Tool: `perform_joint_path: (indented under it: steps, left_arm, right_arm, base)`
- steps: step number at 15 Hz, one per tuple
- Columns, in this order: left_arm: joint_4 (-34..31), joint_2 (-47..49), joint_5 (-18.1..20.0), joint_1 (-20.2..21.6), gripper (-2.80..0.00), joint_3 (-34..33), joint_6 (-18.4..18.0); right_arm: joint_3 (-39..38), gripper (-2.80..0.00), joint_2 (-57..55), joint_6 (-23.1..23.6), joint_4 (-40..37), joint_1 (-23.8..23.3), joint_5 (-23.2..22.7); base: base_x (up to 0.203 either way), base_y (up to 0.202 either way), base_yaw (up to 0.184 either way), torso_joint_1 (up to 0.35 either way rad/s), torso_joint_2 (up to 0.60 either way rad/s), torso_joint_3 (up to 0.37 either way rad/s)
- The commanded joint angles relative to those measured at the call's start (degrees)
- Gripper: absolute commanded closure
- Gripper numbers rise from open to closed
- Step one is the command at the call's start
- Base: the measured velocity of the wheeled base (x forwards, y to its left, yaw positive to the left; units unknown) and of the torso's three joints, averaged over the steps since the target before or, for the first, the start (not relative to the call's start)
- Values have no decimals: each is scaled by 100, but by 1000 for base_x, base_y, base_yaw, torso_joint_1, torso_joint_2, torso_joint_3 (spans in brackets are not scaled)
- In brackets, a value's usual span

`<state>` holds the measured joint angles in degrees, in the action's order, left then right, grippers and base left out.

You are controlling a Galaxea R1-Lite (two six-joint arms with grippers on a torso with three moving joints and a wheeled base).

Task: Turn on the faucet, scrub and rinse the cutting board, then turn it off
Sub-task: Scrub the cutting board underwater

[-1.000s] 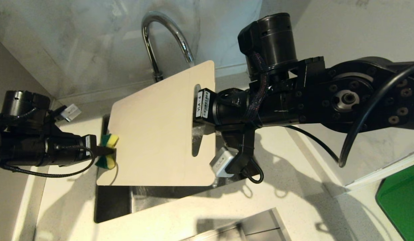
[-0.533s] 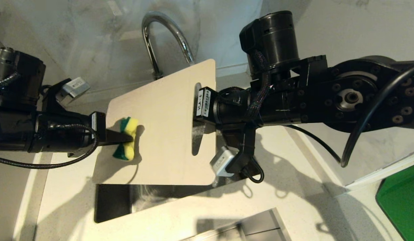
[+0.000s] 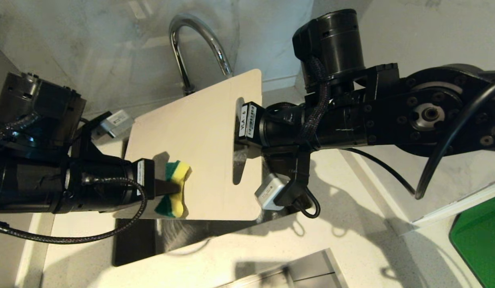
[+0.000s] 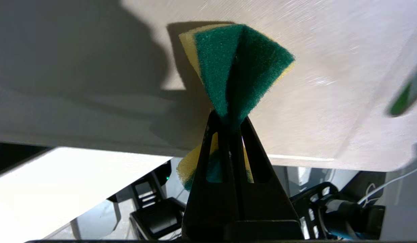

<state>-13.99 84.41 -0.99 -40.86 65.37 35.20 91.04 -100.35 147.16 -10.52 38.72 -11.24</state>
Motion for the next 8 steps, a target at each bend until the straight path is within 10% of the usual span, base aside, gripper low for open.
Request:
perform_joint_path:
  steps: [1, 8]
  left_arm:
    - [347, -20, -1, 53, 0, -453, 15]
    - [1005, 57, 640, 1600, 0, -1096, -18]
  right_arm:
    - [45, 0, 36, -7, 15, -31, -10]
    - [54, 0, 77, -83, 15, -66, -8]
  base:
    - [0, 0, 0, 0, 0, 0]
    - [0, 0, 0, 0, 0, 0]
